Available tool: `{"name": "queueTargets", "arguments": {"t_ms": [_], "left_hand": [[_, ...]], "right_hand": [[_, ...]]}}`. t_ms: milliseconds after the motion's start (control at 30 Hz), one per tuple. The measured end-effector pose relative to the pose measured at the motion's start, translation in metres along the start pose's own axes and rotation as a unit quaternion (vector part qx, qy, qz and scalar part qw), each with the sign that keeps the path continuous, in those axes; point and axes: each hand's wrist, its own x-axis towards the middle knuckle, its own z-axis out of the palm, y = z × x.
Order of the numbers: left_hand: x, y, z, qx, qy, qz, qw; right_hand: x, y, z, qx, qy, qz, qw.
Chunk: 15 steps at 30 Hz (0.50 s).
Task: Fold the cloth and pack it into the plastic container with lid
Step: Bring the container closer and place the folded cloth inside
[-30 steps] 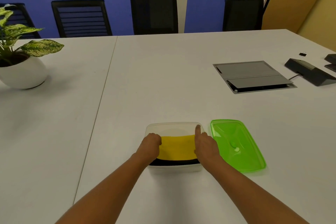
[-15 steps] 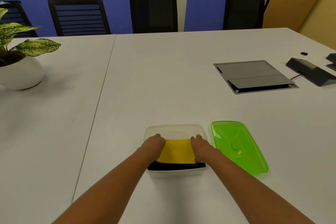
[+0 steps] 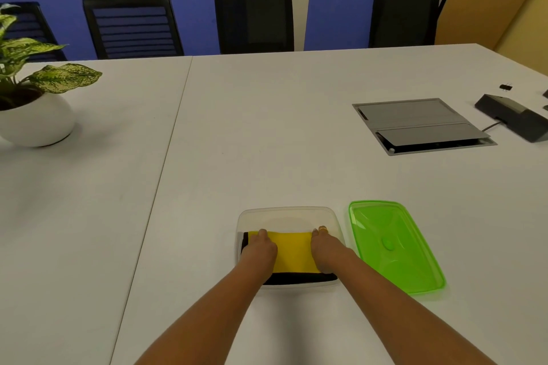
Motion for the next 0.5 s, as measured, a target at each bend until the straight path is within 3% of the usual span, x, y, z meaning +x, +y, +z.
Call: {"name": "queueTargets", "arguments": {"t_ms": [133, 233, 367, 433, 500], "left_hand": [[-0.007, 0.001, 0.002, -0.09, 0.04, -0.024, 0.995], [-0.008, 0.004, 0.01, -0.103, 0.14, -0.017, 0.985], [-0.007, 0.009, 0.016, -0.162, 0.135, 0.019, 0.977], [-0.005, 0.01, 0.02, -0.173, 0.026, 0.034, 0.984], [-0.004, 0.009, 0.02, -0.175, -0.02, 0.03, 0.984]], "right_hand": [[-0.004, -0.004, 0.004, 0.005, 0.035, 0.024, 0.999], [-0.008, -0.009, 0.01, -0.015, 0.075, 0.001, 0.997], [-0.008, -0.019, 0.016, 0.016, 0.043, -0.029, 0.998], [-0.007, -0.024, 0.019, 0.045, -0.012, -0.031, 0.998], [-0.003, -0.025, 0.024, 0.041, -0.045, -0.026, 0.998]]}}
